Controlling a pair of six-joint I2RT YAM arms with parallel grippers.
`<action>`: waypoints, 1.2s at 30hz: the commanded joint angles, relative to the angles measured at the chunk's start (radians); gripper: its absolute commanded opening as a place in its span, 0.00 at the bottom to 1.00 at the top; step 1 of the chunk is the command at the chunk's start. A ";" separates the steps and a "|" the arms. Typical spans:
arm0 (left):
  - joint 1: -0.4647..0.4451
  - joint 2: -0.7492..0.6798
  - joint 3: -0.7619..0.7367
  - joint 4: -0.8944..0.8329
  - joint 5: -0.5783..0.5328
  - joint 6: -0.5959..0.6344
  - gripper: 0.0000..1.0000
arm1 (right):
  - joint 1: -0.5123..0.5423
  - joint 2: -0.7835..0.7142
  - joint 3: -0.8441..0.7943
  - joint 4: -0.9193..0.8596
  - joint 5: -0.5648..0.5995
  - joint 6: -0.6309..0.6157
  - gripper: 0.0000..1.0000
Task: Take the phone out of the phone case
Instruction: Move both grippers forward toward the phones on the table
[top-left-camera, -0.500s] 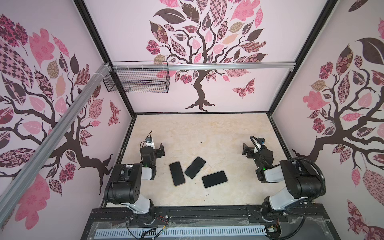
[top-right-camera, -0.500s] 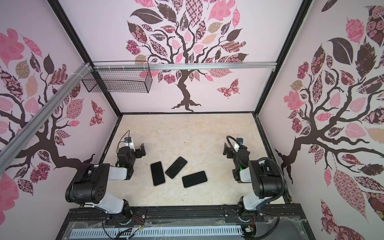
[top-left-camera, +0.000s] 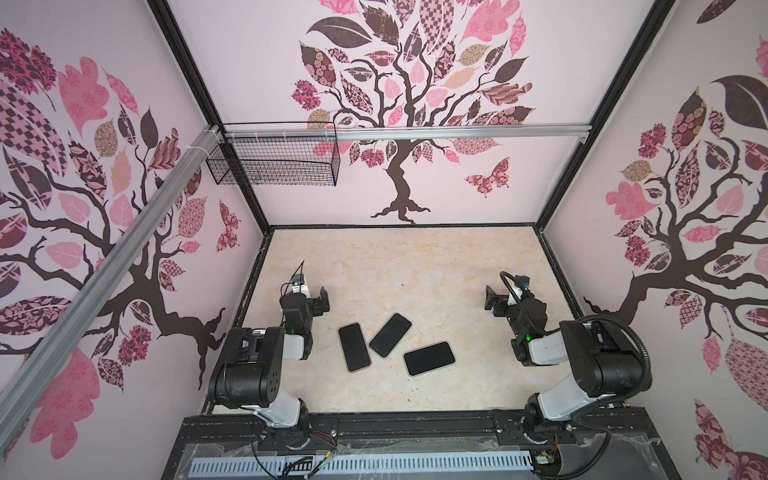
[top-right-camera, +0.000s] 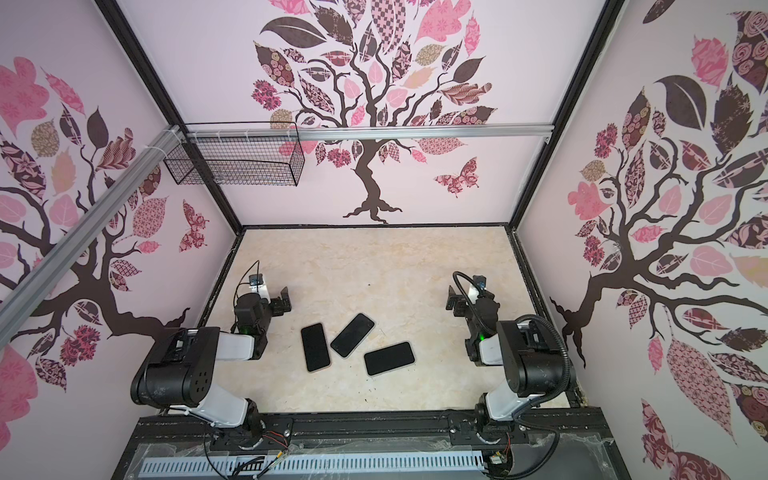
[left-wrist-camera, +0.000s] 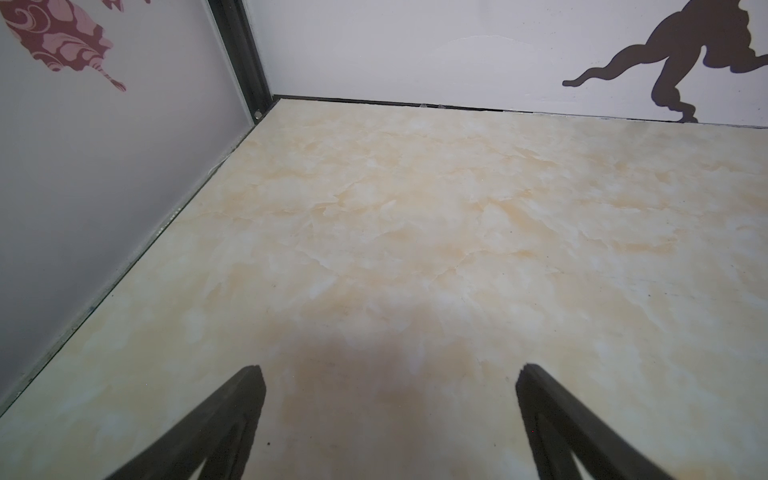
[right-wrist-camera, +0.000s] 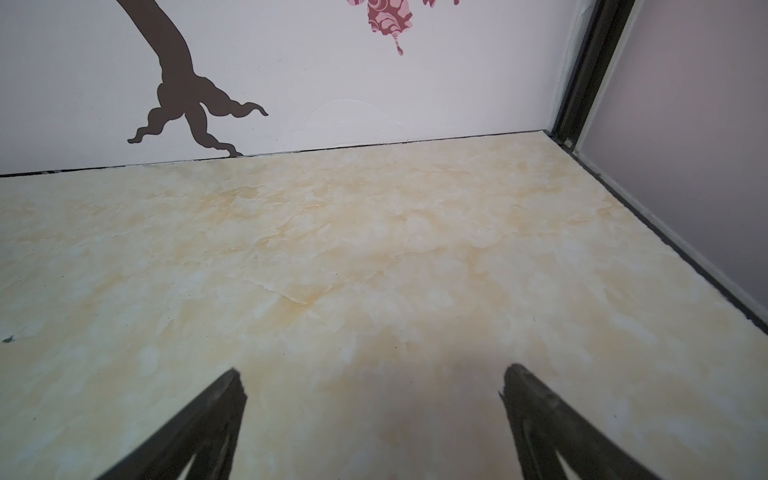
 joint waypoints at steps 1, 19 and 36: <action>0.006 -0.007 0.021 0.010 0.007 -0.006 0.98 | 0.002 -0.004 0.015 0.016 0.002 0.006 1.00; -0.191 -0.289 0.114 -0.327 -0.392 0.016 0.98 | 0.051 -0.267 0.058 -0.245 0.033 -0.028 1.00; -0.231 -0.426 0.619 -1.450 -0.211 -0.551 0.98 | 0.062 -0.440 0.344 -0.950 -0.176 0.542 1.00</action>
